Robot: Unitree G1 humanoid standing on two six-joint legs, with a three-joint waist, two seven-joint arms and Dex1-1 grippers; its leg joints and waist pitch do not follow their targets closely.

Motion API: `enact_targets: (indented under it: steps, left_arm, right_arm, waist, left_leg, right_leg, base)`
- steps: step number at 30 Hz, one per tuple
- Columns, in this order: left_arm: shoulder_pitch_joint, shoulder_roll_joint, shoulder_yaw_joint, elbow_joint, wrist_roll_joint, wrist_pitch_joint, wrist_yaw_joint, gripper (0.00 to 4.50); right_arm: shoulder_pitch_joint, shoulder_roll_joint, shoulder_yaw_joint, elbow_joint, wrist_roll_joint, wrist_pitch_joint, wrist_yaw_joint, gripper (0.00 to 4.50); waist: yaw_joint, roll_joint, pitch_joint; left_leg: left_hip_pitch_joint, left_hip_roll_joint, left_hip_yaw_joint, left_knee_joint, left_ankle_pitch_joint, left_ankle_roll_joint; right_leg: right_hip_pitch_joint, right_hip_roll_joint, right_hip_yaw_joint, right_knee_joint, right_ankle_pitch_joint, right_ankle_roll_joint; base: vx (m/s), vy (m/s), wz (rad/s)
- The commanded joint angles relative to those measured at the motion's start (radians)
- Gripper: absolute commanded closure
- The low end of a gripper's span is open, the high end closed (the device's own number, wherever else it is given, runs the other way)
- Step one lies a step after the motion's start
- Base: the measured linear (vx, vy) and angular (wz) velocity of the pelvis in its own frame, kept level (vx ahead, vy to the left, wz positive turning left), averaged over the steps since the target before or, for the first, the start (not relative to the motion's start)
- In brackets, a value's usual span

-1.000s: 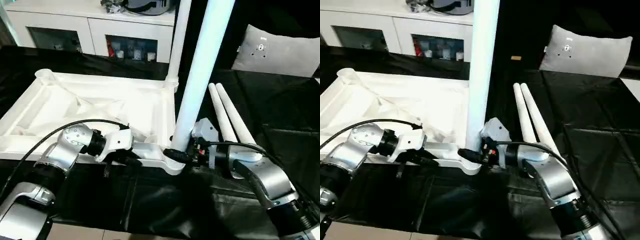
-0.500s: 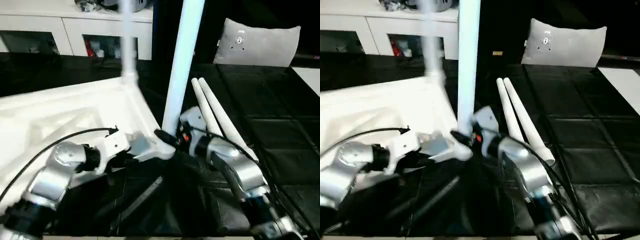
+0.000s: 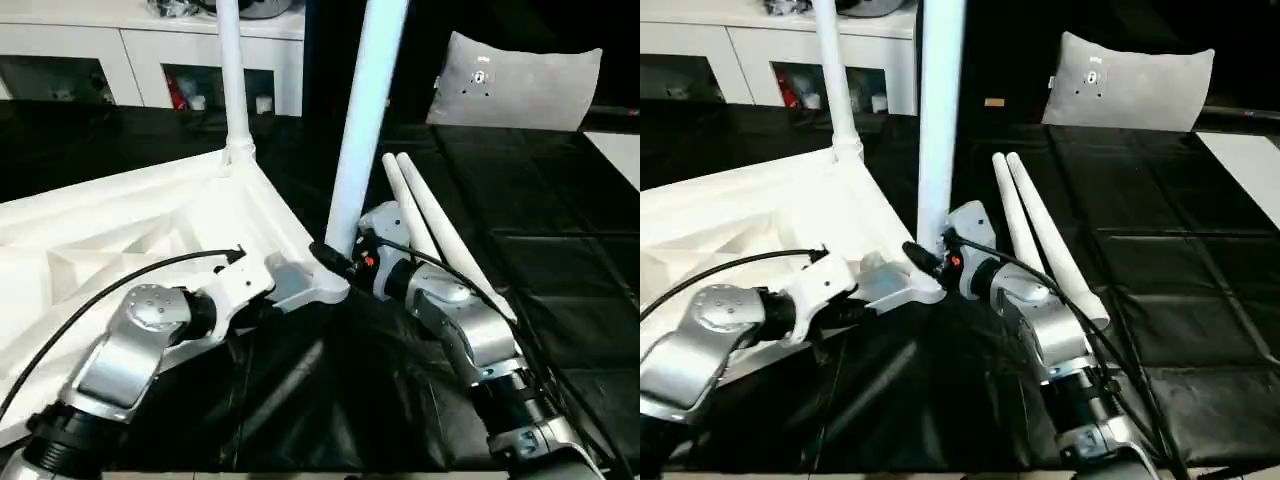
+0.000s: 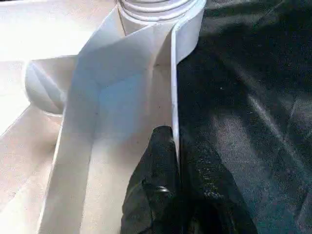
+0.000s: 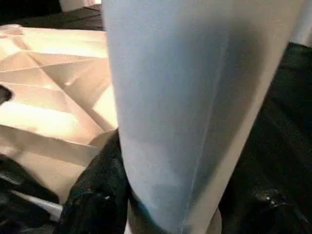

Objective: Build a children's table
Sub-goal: Insert table leg to table base, then rotate leg to tighten

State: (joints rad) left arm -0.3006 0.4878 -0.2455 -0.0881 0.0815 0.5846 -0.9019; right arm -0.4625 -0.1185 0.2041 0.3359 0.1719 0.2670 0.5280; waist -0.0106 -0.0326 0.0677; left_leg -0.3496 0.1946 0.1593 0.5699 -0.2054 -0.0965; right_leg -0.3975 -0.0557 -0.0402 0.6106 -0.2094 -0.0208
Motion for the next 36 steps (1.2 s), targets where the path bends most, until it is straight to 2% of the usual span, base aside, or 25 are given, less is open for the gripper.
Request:
enact_targets:
  steps: [1,3,6,8,9,11,13,16,17,21,23,28,36]
  left_arm:
    - [-0.058,-0.014,0.025,-0.048,-0.027,-0.084,0.018,4.50]
    - [-0.055,-0.016,0.023,-0.034,-0.038,-0.114,0.012,4.50]
    - [-0.047,-0.003,0.006,0.014,-0.049,-0.186,-0.023,4.50]
    - [-0.049,0.000,0.006,0.042,-0.058,-0.206,-0.037,4.50]
    - [-0.050,0.001,0.006,0.048,-0.058,-0.214,-0.041,4.50]
    - [-0.053,0.007,0.005,0.066,-0.060,-0.235,-0.056,4.50]
    - [-0.057,0.017,0.003,0.090,-0.065,-0.262,-0.078,4.50]
    - [-0.062,0.046,-0.015,0.133,-0.068,-0.316,-0.131,4.50]
    - [-0.063,0.051,-0.019,0.142,-0.071,-0.324,-0.144,4.50]
    - [-0.072,0.083,-0.048,0.197,-0.079,-0.393,-0.228,4.50]
    - [-0.073,0.092,-0.055,0.210,-0.085,-0.417,-0.260,4.50]
    - [-0.087,0.115,-0.078,0.248,-0.087,-0.474,-0.331,4.50]
    - [-0.121,0.119,-0.101,0.300,-0.092,-0.537,-0.391,4.50]
  right_arm:
    - [0.056,-0.005,0.007,0.114,-0.030,0.048,-0.017,1.83]
    - [0.060,-0.001,-0.012,0.106,-0.009,0.051,-0.004,1.56]
    - [0.095,-0.023,-0.005,0.059,-0.025,-0.013,0.022,1.36]
    - [0.118,-0.036,-0.003,0.031,-0.026,-0.049,0.038,1.01]
    - [0.123,-0.038,-0.004,0.027,-0.025,-0.057,0.038,0.95]
    - [0.139,-0.045,-0.006,0.009,-0.019,-0.077,0.045,0.89]
    - [0.165,-0.064,-0.003,-0.031,-0.014,-0.091,0.072,0.58]
    - [0.211,-0.102,-0.007,-0.121,0.001,-0.061,0.108,0.38]
    - [0.220,-0.111,-0.009,-0.137,0.005,-0.066,0.117,0.38]
    - [0.255,-0.169,-0.010,-0.207,0.025,-0.091,0.192,0.08]
    - [0.260,-0.186,-0.008,-0.226,0.029,-0.094,0.217,0.03]
    - [0.249,-0.234,0.005,-0.269,0.041,-0.076,0.293,0.03]
    - [0.216,-0.287,0.049,-0.288,0.048,-0.047,0.403,0.03]
  waist:
    - [0.010,0.031,-0.049]
    - [0.016,0.029,-0.053]
    - [0.025,0.032,-0.060]
    - [0.032,0.030,-0.065]
    - [0.034,0.026,-0.065]
    - [0.040,0.031,-0.065]
    - [0.044,0.032,-0.064]
    - [0.047,0.035,-0.066]
    - [0.049,0.038,-0.067]
    - [0.050,0.038,-0.071]
    - [0.052,0.037,-0.069]
    - [0.060,0.043,-0.070]
    - [0.069,0.039,-0.069]
  left_leg:
    - [0.000,0.030,-0.001,-0.066,-0.198,-0.005]
    - [-0.003,0.029,-0.001,-0.065,-0.149,0.006]
    - [-0.003,0.026,0.003,-0.056,-0.072,0.022]
    - [-0.001,0.026,0.007,-0.050,-0.037,0.037]
    - [-0.005,0.024,0.006,-0.051,-0.021,0.045]
    - [-0.002,0.025,0.009,-0.050,-0.041,0.053]
    - [-0.001,0.027,0.011,-0.051,-0.066,0.047]
    - [-0.002,0.026,0.008,-0.051,-0.064,0.049]
    - [0.000,0.026,0.008,-0.050,-0.065,0.050]
    - [-0.001,0.028,0.007,-0.047,-0.068,0.049]
    - [0.001,0.028,0.009,-0.046,-0.084,0.052]
    - [0.005,0.031,0.009,-0.046,-0.107,0.044]
    - [0.003,0.031,0.008,-0.043,-0.143,0.023]
  right_leg:
    - [0.043,-0.065,0.050,-0.078,-0.141,-0.219]
    - [0.049,-0.060,0.048,-0.067,-0.052,-0.227]
    - [0.056,-0.061,0.047,-0.056,0.064,-0.245]
    - [0.060,-0.060,0.047,-0.049,0.138,-0.255]
    - [0.063,-0.059,0.046,-0.045,0.154,-0.257]
    - [0.061,-0.062,0.047,-0.049,0.115,-0.253]
    - [0.061,-0.063,0.048,-0.054,0.062,-0.244]
    - [0.062,-0.061,0.046,-0.052,0.056,-0.235]
    - [0.062,-0.061,0.046,-0.055,0.049,-0.231]
    - [0.062,-0.062,0.045,-0.048,0.067,-0.244]
    - [0.060,-0.062,0.045,-0.050,0.054,-0.241]
    - [0.057,-0.064,0.045,-0.051,0.018,-0.246]
    - [0.057,-0.067,0.047,-0.052,-0.052,-0.232]
  base:
    - [0.000,0.000,0.00]
    - [0.000,0.000,0.00]
    - [0.000,0.000,0.00]
    - [0.000,0.000,0.00]
    - [0.000,0.000,0.00]
    - [0.000,0.000,0.00]
    - [0.000,0.000,0.00]
    - [0.000,0.000,0.00]
    - [0.000,0.000,0.00]
    - [0.000,0.000,0.00]
    - [0.000,0.000,0.00]
    - [0.000,0.000,0.00]
    - [0.000,0.000,0.00]
